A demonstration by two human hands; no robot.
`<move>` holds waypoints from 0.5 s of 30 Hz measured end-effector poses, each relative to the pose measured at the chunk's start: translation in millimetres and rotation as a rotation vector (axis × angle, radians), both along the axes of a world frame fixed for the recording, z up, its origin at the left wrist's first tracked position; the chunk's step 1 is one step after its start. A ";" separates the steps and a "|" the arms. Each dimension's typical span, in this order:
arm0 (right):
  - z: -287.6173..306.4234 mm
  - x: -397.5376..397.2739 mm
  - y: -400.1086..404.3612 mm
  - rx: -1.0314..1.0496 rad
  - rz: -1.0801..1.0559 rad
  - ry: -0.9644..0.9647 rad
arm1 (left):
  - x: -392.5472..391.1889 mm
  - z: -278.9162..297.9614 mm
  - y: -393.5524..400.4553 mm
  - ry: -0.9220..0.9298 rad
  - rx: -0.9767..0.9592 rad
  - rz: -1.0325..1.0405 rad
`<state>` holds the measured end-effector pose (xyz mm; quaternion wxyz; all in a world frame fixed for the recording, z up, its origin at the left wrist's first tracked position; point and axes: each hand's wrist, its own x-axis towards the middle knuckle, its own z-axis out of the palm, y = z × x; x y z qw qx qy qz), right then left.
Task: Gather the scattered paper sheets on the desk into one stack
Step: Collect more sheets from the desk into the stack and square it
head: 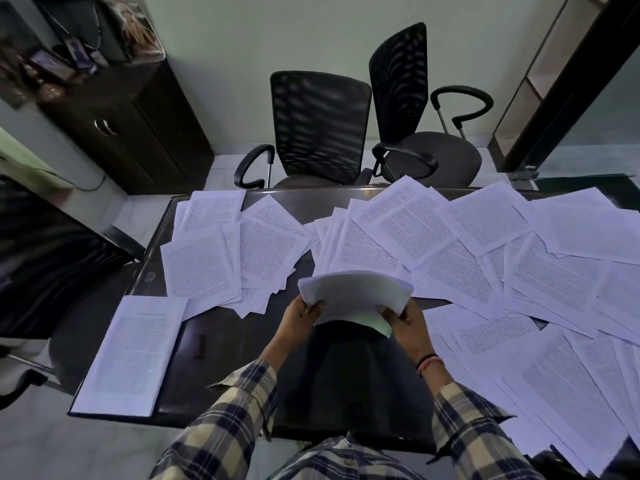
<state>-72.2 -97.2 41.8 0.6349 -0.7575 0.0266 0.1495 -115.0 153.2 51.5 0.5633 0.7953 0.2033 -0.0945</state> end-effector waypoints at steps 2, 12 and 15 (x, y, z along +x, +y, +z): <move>-4.2 2.2 0.4 -0.084 0.046 0.015 | -0.7 -0.2 -3.0 -0.002 0.062 -0.032; 9.1 13.7 68.4 -0.285 0.282 -0.031 | -16.5 -7.9 67.2 -0.006 0.169 0.244; 9.8 8.7 137.2 -0.206 0.371 0.008 | -36.5 1.5 135.7 -0.031 0.121 0.396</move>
